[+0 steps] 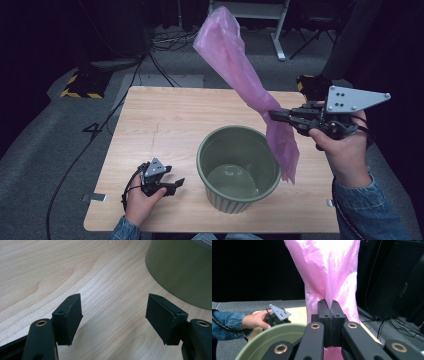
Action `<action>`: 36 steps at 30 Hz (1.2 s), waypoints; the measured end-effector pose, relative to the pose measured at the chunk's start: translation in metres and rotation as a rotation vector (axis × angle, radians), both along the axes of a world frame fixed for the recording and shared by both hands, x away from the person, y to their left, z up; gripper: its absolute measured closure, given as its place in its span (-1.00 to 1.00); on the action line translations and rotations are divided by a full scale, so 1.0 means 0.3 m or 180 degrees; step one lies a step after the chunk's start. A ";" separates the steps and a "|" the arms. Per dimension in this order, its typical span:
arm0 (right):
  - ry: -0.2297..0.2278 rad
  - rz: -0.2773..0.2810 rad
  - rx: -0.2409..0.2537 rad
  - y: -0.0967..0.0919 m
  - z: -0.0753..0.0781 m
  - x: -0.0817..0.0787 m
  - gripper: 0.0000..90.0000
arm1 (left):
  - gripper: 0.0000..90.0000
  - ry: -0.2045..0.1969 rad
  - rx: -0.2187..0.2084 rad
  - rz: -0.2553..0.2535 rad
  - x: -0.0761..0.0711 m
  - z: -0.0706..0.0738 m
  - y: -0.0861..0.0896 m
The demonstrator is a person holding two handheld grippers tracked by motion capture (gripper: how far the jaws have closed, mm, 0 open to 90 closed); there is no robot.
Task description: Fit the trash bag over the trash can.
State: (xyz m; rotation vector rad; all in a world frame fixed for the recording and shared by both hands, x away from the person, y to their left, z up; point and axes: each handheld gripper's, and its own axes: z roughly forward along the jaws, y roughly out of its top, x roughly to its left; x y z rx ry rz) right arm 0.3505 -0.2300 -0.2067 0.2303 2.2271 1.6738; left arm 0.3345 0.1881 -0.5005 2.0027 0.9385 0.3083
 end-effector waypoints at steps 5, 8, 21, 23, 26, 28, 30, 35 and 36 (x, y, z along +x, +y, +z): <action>-0.0014 0.0072 0.0030 0.055 0.025 0.001 1.00 | -0.35 0.0009 0.0000 -0.0004 0.001 -0.001 0.002; -0.0021 0.0106 0.0035 0.093 0.032 0.002 1.00 | -0.35 0.0010 0.0007 -0.0023 0.001 -0.003 -0.002; -0.0165 0.0285 0.0212 0.246 0.103 -0.022 1.00 | -0.35 0.0019 0.0006 -0.0021 0.000 -0.003 -0.002; -0.0182 0.0301 0.0240 0.258 0.110 -0.023 1.00 | -0.35 0.0027 -0.0002 -0.0021 0.000 -0.004 -0.003; -0.0165 0.0288 0.0292 0.268 0.112 -0.020 1.00 | -0.35 0.0030 -0.0004 -0.0020 0.000 -0.004 -0.003; -0.0150 0.0282 0.0350 0.271 0.113 -0.015 1.00 | -0.35 0.0035 0.0007 -0.0028 0.000 -0.003 -0.003; -0.0162 0.0286 0.0380 0.276 0.109 -0.014 1.00 | -0.35 0.0029 0.0009 -0.0043 -0.001 -0.003 -0.006; -0.0141 0.0252 0.0295 0.278 0.052 -0.010 1.00 | -0.35 0.0038 -0.0004 -0.0045 0.000 -0.004 -0.005; -0.0116 0.0244 0.0286 0.274 0.033 -0.008 1.00 | -0.35 0.0034 -0.0008 -0.0041 0.000 -0.004 -0.005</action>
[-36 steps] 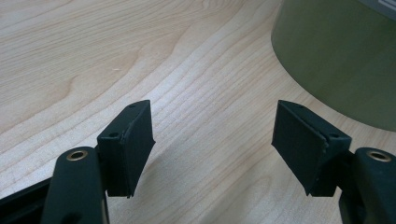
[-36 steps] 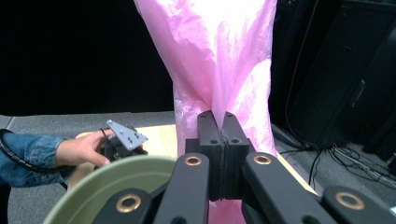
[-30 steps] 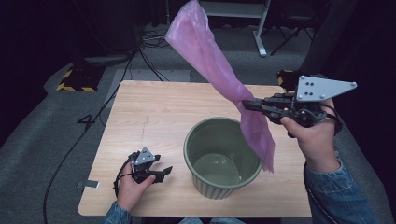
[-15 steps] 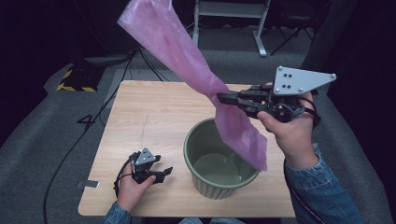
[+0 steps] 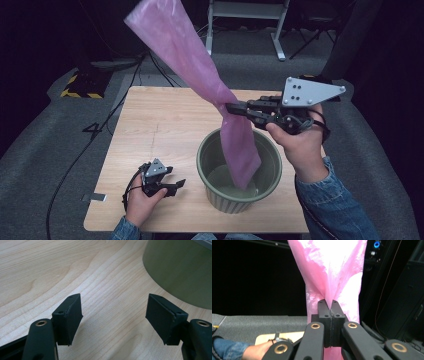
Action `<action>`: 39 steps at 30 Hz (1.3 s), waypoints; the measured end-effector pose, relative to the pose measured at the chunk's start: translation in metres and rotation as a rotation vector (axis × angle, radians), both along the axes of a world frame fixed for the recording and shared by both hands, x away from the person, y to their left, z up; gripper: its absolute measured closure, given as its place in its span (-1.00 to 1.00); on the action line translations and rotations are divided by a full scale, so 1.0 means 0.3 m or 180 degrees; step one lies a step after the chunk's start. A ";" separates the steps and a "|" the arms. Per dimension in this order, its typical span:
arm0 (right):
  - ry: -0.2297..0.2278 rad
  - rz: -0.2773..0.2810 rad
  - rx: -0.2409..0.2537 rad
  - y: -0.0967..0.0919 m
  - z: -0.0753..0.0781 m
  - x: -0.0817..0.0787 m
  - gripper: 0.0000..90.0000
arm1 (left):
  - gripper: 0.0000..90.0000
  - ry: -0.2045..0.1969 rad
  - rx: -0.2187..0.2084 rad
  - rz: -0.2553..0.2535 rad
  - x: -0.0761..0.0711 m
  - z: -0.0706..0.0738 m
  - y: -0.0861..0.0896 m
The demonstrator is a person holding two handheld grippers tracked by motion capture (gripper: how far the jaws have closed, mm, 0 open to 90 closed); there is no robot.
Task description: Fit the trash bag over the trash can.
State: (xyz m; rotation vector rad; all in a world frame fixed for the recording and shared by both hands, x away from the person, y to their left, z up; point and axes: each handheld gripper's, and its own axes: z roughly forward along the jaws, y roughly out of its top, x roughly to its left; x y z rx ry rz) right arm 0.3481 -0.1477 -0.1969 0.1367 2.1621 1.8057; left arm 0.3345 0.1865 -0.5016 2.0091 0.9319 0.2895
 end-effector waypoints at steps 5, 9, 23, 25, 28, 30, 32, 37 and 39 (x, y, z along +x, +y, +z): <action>0.0082 -0.0101 -0.0047 -0.046 -0.108 0.011 1.00 | -0.35 -0.0012 0.0012 0.0004 0.000 0.000 -0.003; 0.0253 -0.0204 -0.0006 -0.114 -0.200 0.016 1.00 | -0.35 -0.0005 0.0003 -0.0005 0.000 0.000 -0.009; 0.0557 -0.0482 -0.0279 -0.255 -0.385 -0.014 1.00 | -0.36 -0.0143 -0.0208 0.0016 -0.013 0.070 0.006; 0.0604 -0.0509 -0.0323 -0.263 -0.409 -0.017 1.00 | -0.36 -0.0194 -0.0202 0.0047 -0.014 0.091 0.014; 0.0651 -0.0562 -0.0407 -0.273 -0.435 -0.032 1.00 | -0.37 -0.0292 -0.0113 0.0055 -0.017 0.129 0.020; 0.0675 -0.0552 -0.0429 -0.275 -0.447 -0.043 1.00 | -0.37 -0.0382 -0.0116 0.0042 -0.019 0.165 0.016; 0.0680 -0.0562 -0.0457 -0.277 -0.457 -0.052 1.00 | -0.37 -0.0481 -0.0089 0.0020 -0.020 0.208 0.008; 0.0707 -0.0588 -0.0431 -0.295 -0.481 -0.076 1.00 | -0.36 -0.0515 -0.0015 0.0016 -0.015 0.242 0.001; 0.0720 -0.0595 -0.0420 -0.303 -0.490 -0.084 0.99 | -0.36 -0.0532 -0.0016 0.0008 -0.016 0.255 -0.003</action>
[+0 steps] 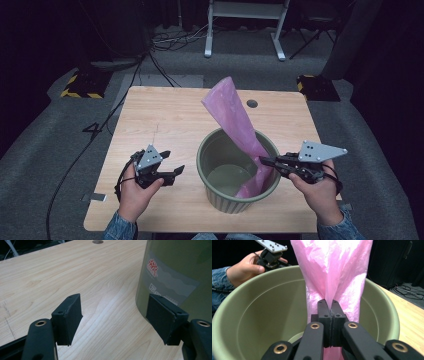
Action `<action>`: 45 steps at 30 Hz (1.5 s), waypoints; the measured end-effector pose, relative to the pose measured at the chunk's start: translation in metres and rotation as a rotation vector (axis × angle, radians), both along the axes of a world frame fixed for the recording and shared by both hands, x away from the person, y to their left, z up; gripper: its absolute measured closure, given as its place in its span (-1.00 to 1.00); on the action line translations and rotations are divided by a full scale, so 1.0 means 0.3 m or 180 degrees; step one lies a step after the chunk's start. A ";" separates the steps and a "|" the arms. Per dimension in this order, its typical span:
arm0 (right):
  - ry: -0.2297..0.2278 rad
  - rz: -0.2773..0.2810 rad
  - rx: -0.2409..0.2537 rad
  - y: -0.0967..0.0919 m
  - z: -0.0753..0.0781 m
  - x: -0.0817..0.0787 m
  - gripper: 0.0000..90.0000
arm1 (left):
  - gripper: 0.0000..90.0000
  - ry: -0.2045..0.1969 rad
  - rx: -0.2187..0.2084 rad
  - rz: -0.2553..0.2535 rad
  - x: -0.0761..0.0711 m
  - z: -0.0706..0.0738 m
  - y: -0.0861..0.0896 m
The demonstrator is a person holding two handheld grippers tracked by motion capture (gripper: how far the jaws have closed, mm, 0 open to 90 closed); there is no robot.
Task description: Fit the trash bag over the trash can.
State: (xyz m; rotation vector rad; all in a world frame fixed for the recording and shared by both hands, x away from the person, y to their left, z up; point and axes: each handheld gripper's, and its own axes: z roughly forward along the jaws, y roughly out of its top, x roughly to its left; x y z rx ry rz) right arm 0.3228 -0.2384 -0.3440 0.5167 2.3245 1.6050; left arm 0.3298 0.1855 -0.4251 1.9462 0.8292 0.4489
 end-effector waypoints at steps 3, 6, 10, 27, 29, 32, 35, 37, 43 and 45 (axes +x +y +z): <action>0.0025 -0.0012 0.0015 -0.011 -0.012 -0.004 0.99 | -0.36 -0.0056 -0.0001 -0.0042 -0.005 0.026 -0.011; 0.0063 -0.0027 0.0016 -0.018 -0.025 -0.005 0.98 | -0.36 -0.0094 -0.0006 -0.0092 -0.010 0.052 -0.025; 0.0117 -0.0026 0.0008 -0.023 -0.043 -0.008 0.97 | -0.36 -0.0140 -0.0011 -0.0124 -0.012 0.081 -0.037; 0.0108 -0.0048 -0.0012 -0.026 -0.041 -0.019 0.96 | -0.36 -0.0388 0.0032 -0.0384 -0.041 0.250 -0.103; 0.0105 -0.0051 -0.0008 -0.026 -0.041 -0.018 0.96 | -0.36 -0.0413 0.0033 -0.0424 -0.042 0.270 -0.112; 0.0107 -0.0046 -0.0005 -0.024 -0.042 -0.018 0.96 | -0.37 -0.0455 0.0007 -0.0476 -0.044 0.299 -0.124; 0.0110 -0.0050 -0.0010 -0.023 -0.040 -0.018 0.96 | -0.37 -0.0515 -0.0049 -0.0513 -0.048 0.336 -0.128; 0.0101 -0.0052 -0.0018 -0.023 -0.039 -0.020 0.96 | -0.38 -0.0528 -0.0125 -0.0560 -0.047 0.358 -0.133; 0.0106 -0.0039 -0.0045 -0.017 -0.040 -0.023 0.96 | -0.38 -0.0529 -0.0277 -0.0780 -0.033 0.402 -0.193; 0.0084 -0.0025 -0.0067 -0.013 -0.038 -0.022 0.96 | -0.38 -0.0527 -0.0361 -0.0861 -0.023 0.412 -0.227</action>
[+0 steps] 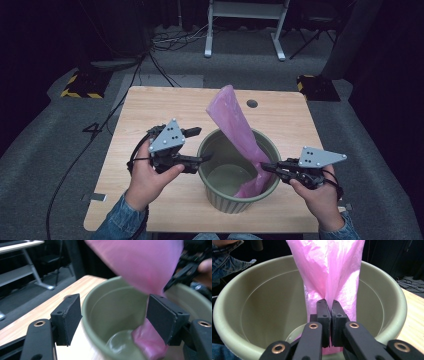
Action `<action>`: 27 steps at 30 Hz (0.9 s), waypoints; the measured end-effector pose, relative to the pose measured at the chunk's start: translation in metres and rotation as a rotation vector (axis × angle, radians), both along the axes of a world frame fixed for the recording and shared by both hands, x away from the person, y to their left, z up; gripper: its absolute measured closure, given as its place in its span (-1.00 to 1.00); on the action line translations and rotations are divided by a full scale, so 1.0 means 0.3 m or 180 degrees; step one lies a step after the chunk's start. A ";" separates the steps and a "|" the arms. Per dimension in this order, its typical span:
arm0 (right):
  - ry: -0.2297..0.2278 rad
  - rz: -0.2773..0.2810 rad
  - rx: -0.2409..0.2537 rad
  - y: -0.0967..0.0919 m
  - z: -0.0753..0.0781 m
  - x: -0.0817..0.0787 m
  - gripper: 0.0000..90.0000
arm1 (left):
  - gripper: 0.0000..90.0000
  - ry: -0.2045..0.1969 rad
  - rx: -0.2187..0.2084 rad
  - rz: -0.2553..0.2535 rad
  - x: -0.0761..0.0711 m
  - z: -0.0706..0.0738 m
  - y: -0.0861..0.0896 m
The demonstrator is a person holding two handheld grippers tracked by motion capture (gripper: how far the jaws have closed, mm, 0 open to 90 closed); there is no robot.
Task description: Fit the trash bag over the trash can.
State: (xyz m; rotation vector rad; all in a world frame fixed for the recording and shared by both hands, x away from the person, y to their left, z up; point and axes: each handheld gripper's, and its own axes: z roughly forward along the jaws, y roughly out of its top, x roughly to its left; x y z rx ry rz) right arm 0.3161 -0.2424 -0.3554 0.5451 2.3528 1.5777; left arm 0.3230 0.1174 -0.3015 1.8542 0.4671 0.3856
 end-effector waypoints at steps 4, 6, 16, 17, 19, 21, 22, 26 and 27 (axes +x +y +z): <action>-0.0012 0.0009 -0.0033 0.006 0.007 0.002 0.96 | -0.39 -0.0021 -0.0019 -0.0154 0.021 0.013 -0.070; -0.0023 0.0012 -0.0068 0.007 0.011 0.002 0.96 | -0.39 -0.0014 -0.0013 -0.0198 0.030 0.017 -0.097; -0.0055 0.0178 -0.0331 0.057 0.043 0.008 0.96 | -0.26 0.0015 -0.0104 -0.0348 0.058 0.025 -0.177; -0.0076 0.0208 -0.0361 0.066 0.045 0.006 0.96 | -0.18 0.0017 -0.0099 -0.0369 0.059 0.024 -0.182; -0.0085 0.0260 -0.0404 0.082 0.048 0.001 0.95 | 0.02 -0.0006 -0.0080 -0.0399 0.059 0.022 -0.187; -0.0077 0.0290 -0.0437 0.094 0.048 0.001 0.92 | 0.25 -0.0023 -0.0039 -0.0439 0.056 0.020 -0.190; -0.0088 0.0290 -0.0472 0.097 0.051 0.002 0.87 | 0.40 -0.0039 -0.0015 -0.0455 0.055 0.020 -0.189; -0.0063 0.0317 -0.0432 0.089 0.078 0.003 0.41 | 0.81 -0.0128 0.0142 -0.0474 0.046 0.018 -0.187; -0.0071 0.0302 -0.0403 0.084 0.091 0.001 0.32 | 0.87 -0.0146 0.0181 -0.0475 0.044 0.016 -0.188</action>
